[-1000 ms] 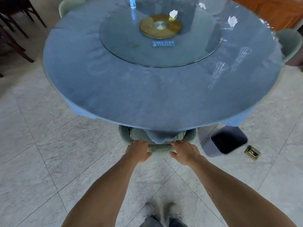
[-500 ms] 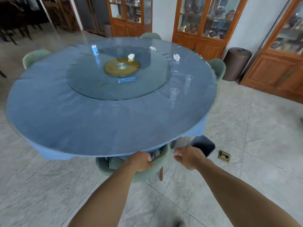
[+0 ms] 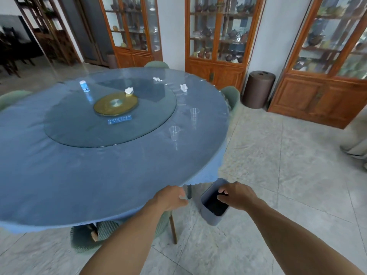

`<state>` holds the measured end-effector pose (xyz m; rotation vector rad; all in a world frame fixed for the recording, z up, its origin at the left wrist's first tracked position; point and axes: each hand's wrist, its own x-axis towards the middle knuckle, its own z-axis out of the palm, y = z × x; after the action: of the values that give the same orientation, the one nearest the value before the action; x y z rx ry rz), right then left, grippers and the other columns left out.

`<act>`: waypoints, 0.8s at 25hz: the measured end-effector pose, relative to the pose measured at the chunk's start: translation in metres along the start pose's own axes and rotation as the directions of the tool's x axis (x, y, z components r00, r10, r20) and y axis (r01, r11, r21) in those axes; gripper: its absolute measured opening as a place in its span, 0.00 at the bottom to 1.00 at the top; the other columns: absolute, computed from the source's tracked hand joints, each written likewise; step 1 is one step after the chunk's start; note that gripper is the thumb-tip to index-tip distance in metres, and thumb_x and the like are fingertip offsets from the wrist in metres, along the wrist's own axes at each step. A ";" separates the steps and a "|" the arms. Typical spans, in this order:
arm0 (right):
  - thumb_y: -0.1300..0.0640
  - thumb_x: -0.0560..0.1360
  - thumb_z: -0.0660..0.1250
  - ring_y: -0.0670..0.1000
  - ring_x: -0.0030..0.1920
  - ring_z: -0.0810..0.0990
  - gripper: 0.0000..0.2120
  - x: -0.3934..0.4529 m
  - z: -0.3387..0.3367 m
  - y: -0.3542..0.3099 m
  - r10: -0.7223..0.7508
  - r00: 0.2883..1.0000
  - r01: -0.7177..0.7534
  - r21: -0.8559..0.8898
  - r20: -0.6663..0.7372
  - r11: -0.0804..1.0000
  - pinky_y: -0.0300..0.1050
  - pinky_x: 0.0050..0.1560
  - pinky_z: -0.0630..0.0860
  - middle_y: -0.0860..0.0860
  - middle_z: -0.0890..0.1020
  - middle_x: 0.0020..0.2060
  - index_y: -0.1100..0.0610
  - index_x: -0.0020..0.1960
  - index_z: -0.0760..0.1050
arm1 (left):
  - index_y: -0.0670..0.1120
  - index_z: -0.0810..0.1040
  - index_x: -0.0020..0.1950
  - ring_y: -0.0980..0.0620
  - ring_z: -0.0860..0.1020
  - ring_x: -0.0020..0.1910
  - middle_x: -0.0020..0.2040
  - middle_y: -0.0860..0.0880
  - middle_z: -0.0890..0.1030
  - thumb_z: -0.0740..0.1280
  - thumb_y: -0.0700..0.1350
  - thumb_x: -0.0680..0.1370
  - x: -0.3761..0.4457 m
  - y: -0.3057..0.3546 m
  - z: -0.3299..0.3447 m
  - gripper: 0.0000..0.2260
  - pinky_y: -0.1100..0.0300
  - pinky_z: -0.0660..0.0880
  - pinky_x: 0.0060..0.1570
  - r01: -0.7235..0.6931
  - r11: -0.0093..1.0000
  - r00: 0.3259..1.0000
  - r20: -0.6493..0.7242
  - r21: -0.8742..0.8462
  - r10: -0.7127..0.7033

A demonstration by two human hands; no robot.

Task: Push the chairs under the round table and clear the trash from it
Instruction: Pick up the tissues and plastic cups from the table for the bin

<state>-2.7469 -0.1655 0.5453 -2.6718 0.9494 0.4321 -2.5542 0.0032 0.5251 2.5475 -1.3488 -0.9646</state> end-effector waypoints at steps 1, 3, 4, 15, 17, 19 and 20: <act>0.43 0.79 0.60 0.53 0.59 0.79 0.16 0.004 -0.004 0.016 -0.001 1.000 0.001 -0.003 0.000 1.000 0.45 0.54 0.73 0.49 0.80 0.59 0.44 0.64 0.76 | 0.51 0.75 0.68 0.51 0.74 0.65 0.69 0.52 0.75 0.67 0.58 0.77 0.008 0.012 0.000 0.22 0.55 0.70 0.65 0.013 1.000 1.000 -0.006 -0.013 -0.014; 0.42 0.78 0.60 0.53 0.59 0.78 0.17 0.013 -0.009 0.043 -0.001 1.000 0.001 -0.006 0.010 1.000 0.45 0.54 0.72 0.50 0.80 0.60 0.44 0.64 0.75 | 0.51 0.76 0.68 0.51 0.74 0.65 0.68 0.51 0.75 0.67 0.58 0.76 0.023 0.030 -0.001 0.22 0.55 0.71 0.65 0.033 0.999 0.999 -0.010 -0.025 -0.033; 0.41 0.78 0.61 0.54 0.59 0.78 0.17 0.018 -0.010 0.056 -0.008 1.000 0.008 -0.012 0.008 1.000 0.45 0.54 0.72 0.50 0.80 0.60 0.44 0.64 0.75 | 0.51 0.76 0.68 0.51 0.75 0.65 0.68 0.51 0.75 0.68 0.58 0.76 0.031 0.036 -0.001 0.22 0.54 0.71 0.65 0.040 0.999 0.999 -0.007 -0.028 -0.040; 0.41 0.76 0.62 0.51 0.59 0.79 0.19 0.121 -0.037 0.093 -0.064 0.997 0.063 0.031 0.034 0.998 0.46 0.57 0.74 0.47 0.80 0.61 0.44 0.66 0.75 | 0.52 0.76 0.67 0.52 0.74 0.65 0.68 0.52 0.76 0.69 0.60 0.75 0.120 0.040 -0.042 0.23 0.57 0.71 0.64 0.151 0.983 0.983 -0.091 -0.109 -0.161; 0.40 0.77 0.62 0.51 0.60 0.79 0.20 0.152 -0.045 0.096 -0.073 0.996 0.073 0.013 0.044 0.997 0.45 0.56 0.73 0.47 0.80 0.61 0.44 0.66 0.74 | 0.53 0.75 0.68 0.52 0.74 0.66 0.69 0.53 0.74 0.69 0.62 0.74 0.149 0.033 -0.056 0.25 0.56 0.70 0.64 0.181 0.975 0.978 -0.077 -0.130 -0.192; 0.40 0.77 0.61 0.50 0.61 0.78 0.21 0.185 -0.054 0.099 -0.088 0.994 0.089 -0.012 0.058 0.996 0.45 0.57 0.73 0.46 0.80 0.62 0.45 0.68 0.73 | 0.53 0.75 0.68 0.51 0.74 0.65 0.69 0.52 0.74 0.69 0.63 0.73 0.178 0.030 -0.070 0.26 0.55 0.71 0.63 0.203 0.968 0.972 -0.086 -0.148 -0.217; 0.40 0.77 0.61 0.50 0.62 0.78 0.22 0.202 -0.059 0.101 -0.088 0.995 0.089 -0.015 0.056 0.996 0.46 0.58 0.73 0.46 0.79 0.63 0.46 0.68 0.73 | 0.53 0.75 0.68 0.51 0.74 0.65 0.68 0.52 0.74 0.69 0.63 0.73 0.192 0.029 -0.076 0.26 0.56 0.71 0.63 0.208 0.966 0.970 -0.097 -0.151 -0.224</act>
<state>-2.6513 -0.3755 0.5106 -2.6903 0.8111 0.4940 -2.4531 -0.1779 0.5027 2.6352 -0.9530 -0.8958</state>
